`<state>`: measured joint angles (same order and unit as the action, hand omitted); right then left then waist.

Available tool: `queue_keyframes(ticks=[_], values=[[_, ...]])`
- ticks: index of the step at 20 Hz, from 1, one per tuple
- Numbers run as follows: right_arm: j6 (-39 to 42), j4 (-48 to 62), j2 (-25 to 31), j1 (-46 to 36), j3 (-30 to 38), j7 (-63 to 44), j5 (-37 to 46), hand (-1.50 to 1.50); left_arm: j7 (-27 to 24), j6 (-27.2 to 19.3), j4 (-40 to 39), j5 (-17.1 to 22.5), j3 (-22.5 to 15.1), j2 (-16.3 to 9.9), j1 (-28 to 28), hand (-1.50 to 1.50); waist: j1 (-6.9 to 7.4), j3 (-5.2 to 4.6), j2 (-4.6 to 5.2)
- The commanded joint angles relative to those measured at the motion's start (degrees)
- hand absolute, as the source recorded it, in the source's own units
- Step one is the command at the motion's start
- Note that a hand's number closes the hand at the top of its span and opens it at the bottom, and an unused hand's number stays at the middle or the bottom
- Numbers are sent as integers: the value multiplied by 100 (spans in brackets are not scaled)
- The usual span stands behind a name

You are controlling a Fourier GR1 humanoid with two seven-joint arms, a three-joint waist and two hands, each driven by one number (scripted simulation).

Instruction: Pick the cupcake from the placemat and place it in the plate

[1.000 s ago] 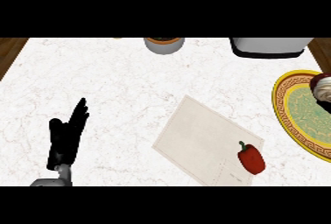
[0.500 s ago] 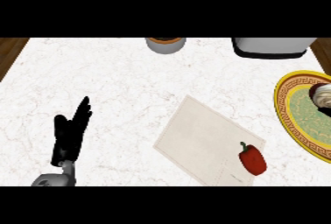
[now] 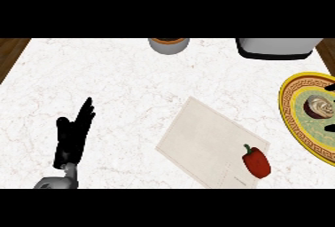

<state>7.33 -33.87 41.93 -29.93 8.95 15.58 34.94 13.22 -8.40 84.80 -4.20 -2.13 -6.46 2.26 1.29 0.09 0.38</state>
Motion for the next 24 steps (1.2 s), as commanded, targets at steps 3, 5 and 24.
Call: queue_keyframes(ticks=[3,5,24], values=[[284,214,-71,-71,470,1350,-624,-150,-207,39,-262,72,186,-49,-16,0,-88,-2,-15],[492,260,-170,-179,953,1648,-1204,-150,-6,-38,-205,-13,83,25,115,0,-143,6,-20],[2491,1581,538,199,1984,2975,-2516,-150,-99,-10,196,-77,6,125,-229,0,-36,4,-14]])
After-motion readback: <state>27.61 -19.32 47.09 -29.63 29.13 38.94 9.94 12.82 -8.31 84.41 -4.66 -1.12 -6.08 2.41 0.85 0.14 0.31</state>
